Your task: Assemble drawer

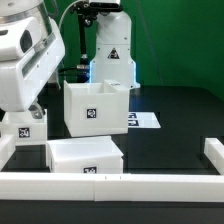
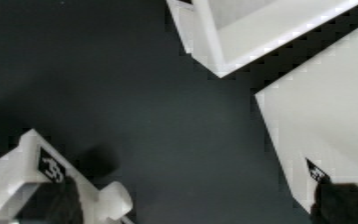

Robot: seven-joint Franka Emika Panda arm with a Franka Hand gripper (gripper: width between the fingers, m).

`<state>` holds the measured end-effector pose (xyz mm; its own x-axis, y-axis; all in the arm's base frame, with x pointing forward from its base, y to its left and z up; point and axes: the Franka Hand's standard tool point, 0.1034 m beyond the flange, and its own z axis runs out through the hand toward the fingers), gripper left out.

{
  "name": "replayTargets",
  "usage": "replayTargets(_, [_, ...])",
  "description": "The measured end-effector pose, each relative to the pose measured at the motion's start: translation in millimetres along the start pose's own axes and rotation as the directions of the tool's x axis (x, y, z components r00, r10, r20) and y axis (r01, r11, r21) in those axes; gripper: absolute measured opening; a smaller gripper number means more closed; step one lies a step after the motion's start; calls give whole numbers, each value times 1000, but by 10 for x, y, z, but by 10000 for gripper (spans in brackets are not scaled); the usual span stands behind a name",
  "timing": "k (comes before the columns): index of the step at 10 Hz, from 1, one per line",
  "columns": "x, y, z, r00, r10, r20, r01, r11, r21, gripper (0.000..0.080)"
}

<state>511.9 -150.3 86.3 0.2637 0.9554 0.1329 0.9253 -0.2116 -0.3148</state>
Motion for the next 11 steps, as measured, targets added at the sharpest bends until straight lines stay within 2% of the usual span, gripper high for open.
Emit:
replayTargets(1, [-1, 1, -3, 1000, 0, 0, 0, 1000, -1, 649])
replayTargets(3, [82, 109, -102, 983, 181, -45, -184, 978, -95, 649])
replayTargets(4, [177, 116, -53, 933, 355, -67, -360, 927, -100, 649])
replayTargets(5, [244, 118, -15, 909, 413, -65, -417, 905, -85, 649])
replayTargets(9, [221, 120, -11, 916, 395, -65, -400, 912, -89, 649])
replayTargets(10, [226, 185, -42, 882, 457, -112, -470, 871, -145, 649])
replayTargets(11, [299, 175, -30, 828, 542, -147, -560, 812, -165, 649])
